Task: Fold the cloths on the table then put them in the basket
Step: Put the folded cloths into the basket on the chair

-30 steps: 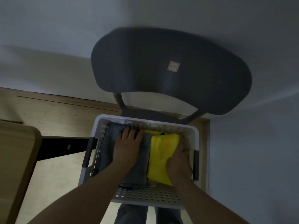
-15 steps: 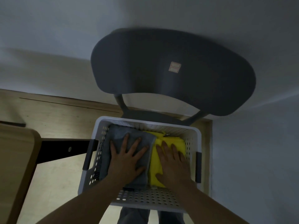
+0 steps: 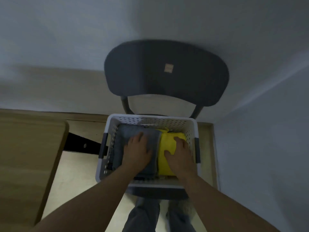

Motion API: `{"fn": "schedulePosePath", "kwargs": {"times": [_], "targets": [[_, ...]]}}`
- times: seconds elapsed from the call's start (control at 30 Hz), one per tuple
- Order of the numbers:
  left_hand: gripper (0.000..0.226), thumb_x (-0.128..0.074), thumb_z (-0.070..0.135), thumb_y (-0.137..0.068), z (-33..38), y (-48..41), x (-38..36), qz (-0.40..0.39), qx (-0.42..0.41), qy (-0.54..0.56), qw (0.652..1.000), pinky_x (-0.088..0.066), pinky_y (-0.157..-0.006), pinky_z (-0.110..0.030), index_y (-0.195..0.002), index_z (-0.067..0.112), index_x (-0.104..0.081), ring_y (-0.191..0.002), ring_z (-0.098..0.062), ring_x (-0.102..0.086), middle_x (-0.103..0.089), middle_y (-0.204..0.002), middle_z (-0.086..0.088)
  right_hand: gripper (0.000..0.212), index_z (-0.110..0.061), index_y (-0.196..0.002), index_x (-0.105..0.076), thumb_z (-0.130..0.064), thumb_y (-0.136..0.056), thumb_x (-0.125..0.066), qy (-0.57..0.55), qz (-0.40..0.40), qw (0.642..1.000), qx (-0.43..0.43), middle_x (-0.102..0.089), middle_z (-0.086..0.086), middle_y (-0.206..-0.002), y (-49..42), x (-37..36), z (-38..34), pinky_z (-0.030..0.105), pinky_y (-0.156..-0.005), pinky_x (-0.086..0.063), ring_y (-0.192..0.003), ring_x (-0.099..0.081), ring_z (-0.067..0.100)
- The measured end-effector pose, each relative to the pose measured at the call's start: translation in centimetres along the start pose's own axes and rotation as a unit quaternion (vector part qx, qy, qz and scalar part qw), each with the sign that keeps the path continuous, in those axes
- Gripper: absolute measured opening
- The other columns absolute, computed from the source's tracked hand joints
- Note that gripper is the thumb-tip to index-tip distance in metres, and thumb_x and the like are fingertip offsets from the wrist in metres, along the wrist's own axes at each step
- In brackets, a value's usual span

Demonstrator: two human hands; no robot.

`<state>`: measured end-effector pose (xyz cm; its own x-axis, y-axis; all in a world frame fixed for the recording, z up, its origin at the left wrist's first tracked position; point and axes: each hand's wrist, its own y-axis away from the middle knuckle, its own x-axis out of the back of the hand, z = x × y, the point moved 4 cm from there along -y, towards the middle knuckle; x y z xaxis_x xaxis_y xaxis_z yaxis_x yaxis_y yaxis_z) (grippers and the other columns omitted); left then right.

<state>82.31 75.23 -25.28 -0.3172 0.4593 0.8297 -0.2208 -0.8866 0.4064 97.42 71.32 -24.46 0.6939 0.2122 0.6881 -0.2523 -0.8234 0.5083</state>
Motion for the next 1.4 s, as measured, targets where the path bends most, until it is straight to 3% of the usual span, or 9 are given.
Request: {"fn": "schedulePosePath", "kwargs": {"times": [0.17,0.3,0.43,0.57,0.63,0.77,0.97,1.17,1.4], "targets": [[0.037,-0.047,0.023,-0.096,3.4,4.9,4.0,0.03,0.077,0.21,0.974,-0.048,-0.088,-0.036,-0.132,0.014,-0.047,-0.107,-0.029,-0.057,-0.058,-0.124,-0.014,0.052,-0.012,-0.137,-0.038,-0.018,-0.089,-0.056,-0.222,0.022,0.973,-0.066,-0.04,0.011,-0.14,4.8,3.4,-0.9,0.028,-0.088,-0.036,-0.118,-0.045,0.026],[0.032,-0.048,0.02,-0.095,6.4,12.3,4.7,0.057,0.106,0.344,0.931,-0.045,-0.091,-0.033,-0.124,0.009,-0.055,-0.108,-0.029,-0.057,-0.06,-0.121,-0.014,0.041,-0.011,-0.127,-0.047,-0.019,-0.088,-0.057,-0.287,0.044,0.955,-0.063,-0.054,0.012,-0.122,11.7,6.4,0.4,0.03,-0.078,-0.04,-0.088,-0.051,0.02],[0.021,-0.052,0.018,-0.094,9.3,21.6,4.8,0.076,0.113,0.481,0.866,-0.042,-0.064,-0.028,-0.112,0.01,-0.058,-0.078,-0.016,-0.057,-0.061,-0.089,-0.004,0.03,-0.009,-0.117,-0.054,-0.016,-0.088,-0.056,-0.362,0.038,0.929,-0.063,-0.058,0.014,-0.111,19.6,7.6,2.3,0.028,-0.072,-0.039,-0.089,-0.052,0.024],[0.007,-0.051,0.016,-0.095,10.4,31.0,5.8,0.054,0.101,0.548,0.829,-0.043,-0.07,-0.03,-0.093,0.02,-0.056,-0.077,-0.013,-0.057,-0.059,-0.086,0.002,0.008,-0.01,-0.093,-0.058,-0.015,-0.088,-0.055,-0.388,0.017,0.921,-0.039,-0.058,0.012,-0.097,27.9,7.9,2.3,0.03,-0.07,-0.041,-0.087,-0.054,0.025],[0.008,-0.049,0.017,-0.096,10.2,35.8,6.7,0.07,0.105,0.57,0.812,-0.043,-0.08,-0.033,-0.091,0.02,-0.056,-0.081,-0.015,-0.058,-0.06,-0.087,0.001,0.009,-0.017,-0.08,-0.053,-0.017,-0.088,-0.054,-0.388,0.013,0.921,-0.011,-0.058,0.007,-0.09,32.5,8.2,1.7,0.029,-0.069,-0.043,-0.085,-0.056,0.023],[0.008,-0.051,0.025,-0.095,9.2,43.8,7.1,0.097,0.095,0.579,0.804,-0.044,-0.09,-0.035,-0.09,0.023,-0.057,-0.084,-0.013,-0.06,-0.063,-0.09,0.002,0.015,-0.018,-0.075,-0.05,-0.016,-0.09,-0.051,-0.427,0.006,0.903,0.044,-0.056,0.001,-0.082,41.3,7.4,1.0,0.025,-0.061,-0.04,-0.073,-0.054,0.017],[0.01,-0.05,0.022,-0.096,5.7,55.1,4.3,0.092,0.058,0.592,0.799,-0.045,-0.081,-0.035,-0.089,0.024,-0.058,-0.081,-0.011,-0.062,-0.065,-0.09,0.002,0.017,-0.013,-0.073,-0.051,-0.01,-0.09,-0.051,-0.453,0.03,0.89,0.047,-0.051,0.005,-0.067,53.5,2.2,3.8,0.024,-0.052,-0.034,-0.057,-0.046,0.017],[0.01,-0.048,0.024,-0.096,0.9,68.6,-1.2,0.05,0.099,0.566,0.817,-0.043,-0.081,-0.032,-0.092,0.023,-0.057,-0.085,-0.015,-0.061,-0.063,-0.092,0.001,0.016,-0.014,-0.074,-0.052,-0.009,-0.089,-0.049,-0.451,0.016,0.892,-0.028,-0.051,0.004,-0.068,66.7,-5.9,9.3,0.022,-0.053,-0.033,-0.057,-0.046,0.019],[0.009,-0.048,0.023,-0.096,-4.7,81.8,-4.8,0.082,0.08,0.561,0.82,-0.042,-0.081,-0.031,-0.096,0.023,-0.056,-0.082,-0.013,-0.061,-0.063,-0.09,0.003,0.013,-0.015,-0.078,-0.051,-0.01,-0.089,-0.047,-0.452,0.022,0.891,-0.034,-0.055,0.004,-0.075,78.9,-12.4,11.7,0.024,-0.058,-0.038,-0.062,-0.052,0.019]]}}
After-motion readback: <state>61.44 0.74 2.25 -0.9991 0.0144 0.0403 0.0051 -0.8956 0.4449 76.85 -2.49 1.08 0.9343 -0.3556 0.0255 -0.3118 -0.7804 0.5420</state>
